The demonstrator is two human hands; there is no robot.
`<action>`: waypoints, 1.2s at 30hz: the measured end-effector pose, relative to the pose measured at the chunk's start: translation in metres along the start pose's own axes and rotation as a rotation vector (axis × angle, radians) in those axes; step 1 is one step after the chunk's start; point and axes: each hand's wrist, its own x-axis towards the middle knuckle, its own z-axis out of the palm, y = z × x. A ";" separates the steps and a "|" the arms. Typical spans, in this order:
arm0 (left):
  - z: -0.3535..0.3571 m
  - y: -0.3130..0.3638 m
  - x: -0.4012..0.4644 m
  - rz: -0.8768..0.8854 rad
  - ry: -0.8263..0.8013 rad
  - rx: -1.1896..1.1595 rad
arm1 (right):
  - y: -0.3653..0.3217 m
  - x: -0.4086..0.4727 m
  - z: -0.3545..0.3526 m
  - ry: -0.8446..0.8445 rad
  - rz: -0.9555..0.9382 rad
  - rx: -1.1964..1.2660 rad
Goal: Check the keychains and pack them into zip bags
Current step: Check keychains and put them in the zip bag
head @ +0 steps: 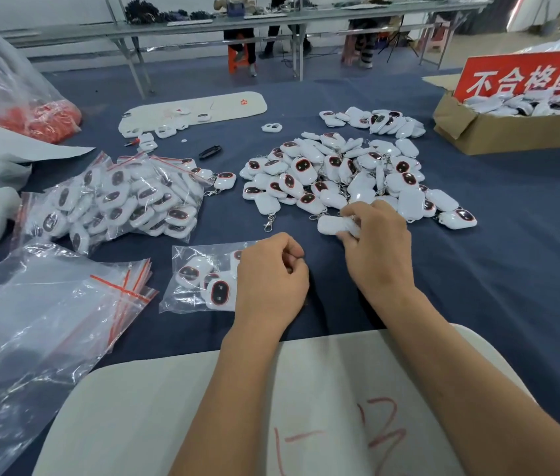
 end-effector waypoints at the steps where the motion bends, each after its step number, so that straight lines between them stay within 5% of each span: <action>1: 0.000 0.000 0.000 -0.003 0.004 -0.006 | 0.001 -0.002 -0.002 0.035 0.002 0.038; 4: -0.001 0.002 0.001 -0.024 0.058 -0.077 | -0.004 -0.010 -0.007 0.135 0.017 0.278; 8: -0.004 0.008 0.003 -0.091 0.115 -0.277 | -0.016 -0.026 -0.005 -0.097 0.154 0.835; 36: -0.005 0.006 0.003 -0.180 -0.008 -0.443 | -0.015 -0.034 -0.002 -0.231 0.158 0.967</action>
